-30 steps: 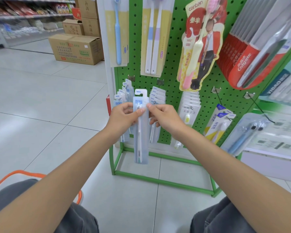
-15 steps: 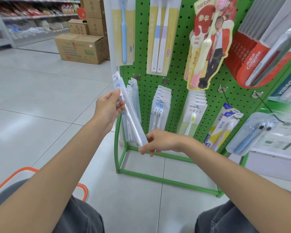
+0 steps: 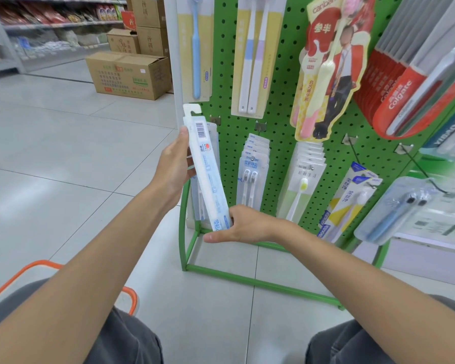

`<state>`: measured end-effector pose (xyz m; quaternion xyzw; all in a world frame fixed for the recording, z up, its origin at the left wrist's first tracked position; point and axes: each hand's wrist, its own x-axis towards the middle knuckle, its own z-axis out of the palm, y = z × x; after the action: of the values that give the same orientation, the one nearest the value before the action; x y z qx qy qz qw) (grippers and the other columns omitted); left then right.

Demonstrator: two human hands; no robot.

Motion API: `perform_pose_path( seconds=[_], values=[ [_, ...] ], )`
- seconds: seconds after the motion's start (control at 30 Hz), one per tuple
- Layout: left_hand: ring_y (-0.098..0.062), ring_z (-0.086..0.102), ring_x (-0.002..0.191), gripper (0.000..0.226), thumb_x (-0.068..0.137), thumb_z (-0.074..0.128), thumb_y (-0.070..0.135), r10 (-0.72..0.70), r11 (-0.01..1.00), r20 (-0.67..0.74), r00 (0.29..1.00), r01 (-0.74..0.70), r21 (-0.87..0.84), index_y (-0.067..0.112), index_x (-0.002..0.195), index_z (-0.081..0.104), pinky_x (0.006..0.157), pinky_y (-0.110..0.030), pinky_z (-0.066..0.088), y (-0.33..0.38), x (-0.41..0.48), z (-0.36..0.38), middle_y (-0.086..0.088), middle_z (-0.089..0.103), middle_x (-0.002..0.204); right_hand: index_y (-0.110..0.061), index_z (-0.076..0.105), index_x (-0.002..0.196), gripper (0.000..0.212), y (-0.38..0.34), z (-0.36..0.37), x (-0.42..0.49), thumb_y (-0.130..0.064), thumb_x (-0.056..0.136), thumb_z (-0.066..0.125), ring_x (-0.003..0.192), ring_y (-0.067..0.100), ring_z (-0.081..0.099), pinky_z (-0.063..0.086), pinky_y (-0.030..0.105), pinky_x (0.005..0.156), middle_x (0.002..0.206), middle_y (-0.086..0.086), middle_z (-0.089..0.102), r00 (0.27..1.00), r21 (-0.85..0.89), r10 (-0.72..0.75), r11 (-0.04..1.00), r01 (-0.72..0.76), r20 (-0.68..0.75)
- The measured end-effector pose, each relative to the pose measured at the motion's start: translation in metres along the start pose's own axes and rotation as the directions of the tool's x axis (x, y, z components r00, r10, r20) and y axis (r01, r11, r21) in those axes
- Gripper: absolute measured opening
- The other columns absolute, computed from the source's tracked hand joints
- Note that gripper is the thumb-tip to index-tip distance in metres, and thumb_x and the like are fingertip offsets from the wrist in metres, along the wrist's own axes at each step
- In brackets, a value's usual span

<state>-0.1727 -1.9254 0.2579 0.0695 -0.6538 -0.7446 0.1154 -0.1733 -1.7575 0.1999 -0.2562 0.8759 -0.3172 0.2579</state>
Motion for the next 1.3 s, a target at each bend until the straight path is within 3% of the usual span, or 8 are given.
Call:
perform_pose_path(
  seconds=[0.1,0.3,0.43,0.6,0.77,0.93,1.07,1.3],
  values=[
    [-0.014,0.067,0.093,0.031,0.105,0.039,0.039,0.016,0.999,0.002,1.0,-0.016,0.043,0.021,0.111,0.064,0.091,-0.035,0.053,-0.003,0.002,-0.002,-0.003,0.07,0.109,-0.019,0.036,0.063,0.06,0.003,0.001,0.005,-0.064,0.072,0.074,0.043,0.007,0.033,0.026,0.021,0.046,0.051,-0.012,0.036,0.999,-0.049,0.011,0.999,-0.013,-0.05],
    [-0.014,0.067,0.093,0.024,0.105,0.043,0.025,-0.042,0.999,-0.014,0.999,0.042,0.029,0.016,0.119,0.062,0.083,-0.031,0.056,-0.008,0.003,-0.004,0.0,0.071,0.107,-0.014,0.069,0.089,0.041,0.011,-0.002,0.005,-0.055,0.085,0.066,0.058,0.013,0.062,0.052,0.029,0.062,0.07,0.001,0.07,0.999,-0.131,-0.021,0.991,0.017,-0.026],
    [-0.012,0.067,0.092,0.024,0.105,0.044,0.025,-0.087,0.995,0.065,0.994,0.084,0.047,0.017,0.12,0.061,0.079,-0.027,0.056,-0.009,0.001,-0.002,0.001,0.071,0.104,-0.008,0.07,0.092,0.05,0.01,-0.013,0.006,-0.057,0.087,0.063,0.07,0.024,0.065,0.053,0.039,0.065,0.08,0.002,0.07,0.993,-0.168,-0.016,0.986,-0.004,-0.114],
    [-0.012,0.068,0.093,0.022,0.105,0.044,0.026,-0.143,0.986,0.159,0.977,0.126,0.113,0.019,0.115,0.062,0.084,-0.031,0.057,-0.017,-0.004,0.005,0.002,0.071,0.103,-0.014,0.067,0.086,0.045,0.007,-0.036,0.002,-0.059,0.085,0.063,0.08,0.029,0.068,0.056,0.044,0.073,0.086,0.008,0.071,0.964,-0.096,-0.042,0.995,0.017,-0.263],
    [-0.014,0.071,0.092,0.022,0.105,0.044,0.027,-0.189,0.975,0.255,0.948,0.149,0.167,0.021,0.113,0.064,0.085,-0.033,0.057,-0.021,-0.006,0.007,0.002,0.074,0.098,-0.025,0.065,0.1,0.035,0.004,-0.049,-0.003,-0.057,0.087,0.062,0.067,0.012,0.068,0.056,0.035,0.071,0.089,-0.004,0.071,0.925,0.01,-0.065,0.997,0.074,-0.373],
    [-0.008,0.071,0.091,0.024,0.105,0.042,0.03,-0.231,0.957,0.335,0.913,0.151,0.249,0.027,0.107,0.066,0.087,-0.031,0.055,-0.026,-0.007,0.009,0.007,0.076,0.095,-0.019,0.064,0.111,0.027,-0.002,-0.059,-0.005,-0.035,0.09,0.068,0.062,0.01,0.063,0.052,0.026,0.063,0.094,0.0,0.07,0.857,0.132,-0.085,0.976,0.175,-0.509],
    [-0.007,0.07,0.091,0.027,0.105,0.041,0.032,-0.237,0.95,0.359,0.903,0.137,0.282,0.026,0.111,0.066,0.09,-0.032,0.054,-0.027,-0.009,0.01,0.007,0.075,0.096,-0.013,0.066,0.107,0.017,-0.007,-0.062,-0.004,-0.023,0.096,0.058,0.057,0.011,0.059,0.042,0.019,0.056,0.094,0.006,0.069,0.819,0.195,-0.071,0.956,0.219,-0.57],
    [-0.012,0.068,0.1,0.031,0.105,0.04,0.035,-0.263,0.953,0.377,0.888,0.179,0.243,0.024,0.114,0.067,0.093,-0.034,0.052,-0.026,-0.008,0.008,0.002,0.074,0.105,-0.012,0.064,0.087,0.017,-0.016,-0.061,-0.002,-0.013,0.099,0.053,0.055,0.011,0.057,0.046,0.024,0.054,0.081,0.006,0.061,0.822,0.341,-0.009,0.907,0.247,-0.57]
  ],
)
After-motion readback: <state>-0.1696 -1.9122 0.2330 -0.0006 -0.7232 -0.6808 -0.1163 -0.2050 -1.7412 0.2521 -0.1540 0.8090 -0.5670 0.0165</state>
